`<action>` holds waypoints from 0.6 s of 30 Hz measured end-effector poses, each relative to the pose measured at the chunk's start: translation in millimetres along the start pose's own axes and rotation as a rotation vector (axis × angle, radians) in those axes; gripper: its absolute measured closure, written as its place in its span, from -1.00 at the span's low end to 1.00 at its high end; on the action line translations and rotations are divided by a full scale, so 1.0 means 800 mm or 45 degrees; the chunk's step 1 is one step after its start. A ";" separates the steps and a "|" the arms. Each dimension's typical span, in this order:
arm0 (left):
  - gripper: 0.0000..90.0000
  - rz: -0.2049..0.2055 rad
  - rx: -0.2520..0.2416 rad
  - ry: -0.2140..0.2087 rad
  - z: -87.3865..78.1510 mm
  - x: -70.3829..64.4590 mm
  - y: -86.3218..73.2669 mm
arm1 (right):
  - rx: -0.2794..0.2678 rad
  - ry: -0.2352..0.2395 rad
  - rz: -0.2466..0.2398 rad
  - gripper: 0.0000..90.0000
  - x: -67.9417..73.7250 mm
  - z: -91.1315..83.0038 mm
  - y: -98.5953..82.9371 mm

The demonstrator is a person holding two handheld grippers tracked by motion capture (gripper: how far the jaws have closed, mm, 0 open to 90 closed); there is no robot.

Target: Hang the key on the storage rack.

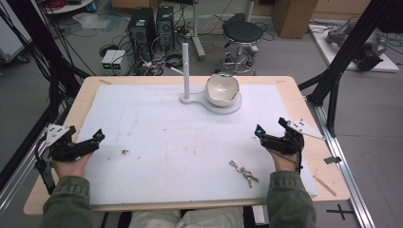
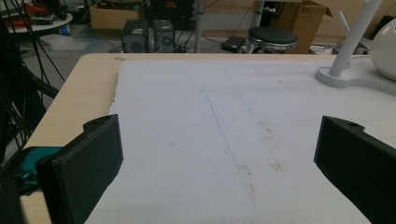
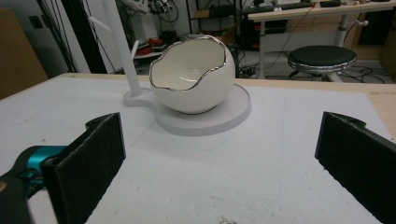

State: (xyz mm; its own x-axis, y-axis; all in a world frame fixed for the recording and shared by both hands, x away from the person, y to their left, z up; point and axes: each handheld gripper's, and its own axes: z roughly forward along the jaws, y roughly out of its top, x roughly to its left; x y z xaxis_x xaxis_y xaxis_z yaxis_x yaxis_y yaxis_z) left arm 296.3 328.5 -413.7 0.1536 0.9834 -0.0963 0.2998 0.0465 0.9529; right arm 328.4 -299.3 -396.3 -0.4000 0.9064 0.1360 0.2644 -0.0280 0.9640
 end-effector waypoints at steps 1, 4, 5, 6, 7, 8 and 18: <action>-0.96 -0.001 0.000 -0.001 0.000 0.000 0.000 | 0.002 0.000 0.001 -0.99 0.000 0.000 0.000; -0.96 0.001 0.002 -0.005 0.001 -0.001 0.000 | 0.009 0.005 0.000 -0.99 0.000 0.001 0.000; -0.96 0.002 0.003 -0.006 0.001 -0.001 0.000 | 0.010 0.005 -0.006 -0.99 0.000 0.001 0.000; -0.96 0.002 0.001 -0.005 0.001 -0.001 0.000 | 0.015 0.010 -0.012 -0.99 0.001 0.001 0.000; -0.96 0.001 0.000 -0.006 0.001 -0.001 0.000 | 0.021 0.012 -0.012 -0.99 0.001 0.001 0.000; -0.96 0.000 0.002 -0.007 0.001 -0.001 0.000 | 0.035 0.013 -0.016 -0.99 0.002 0.002 0.000; -0.96 -0.001 0.004 -0.013 0.002 0.000 0.000 | 0.125 0.097 -0.042 -0.99 0.014 0.008 0.003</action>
State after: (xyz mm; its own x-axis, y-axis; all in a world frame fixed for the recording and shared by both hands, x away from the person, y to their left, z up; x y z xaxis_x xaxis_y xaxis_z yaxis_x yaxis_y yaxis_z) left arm 297.3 328.0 -414.4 0.1629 0.9816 -0.0998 0.3031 0.0465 0.9518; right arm 330.4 -286.6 -394.3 -0.4744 0.8713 0.1255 0.3330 0.0457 0.9418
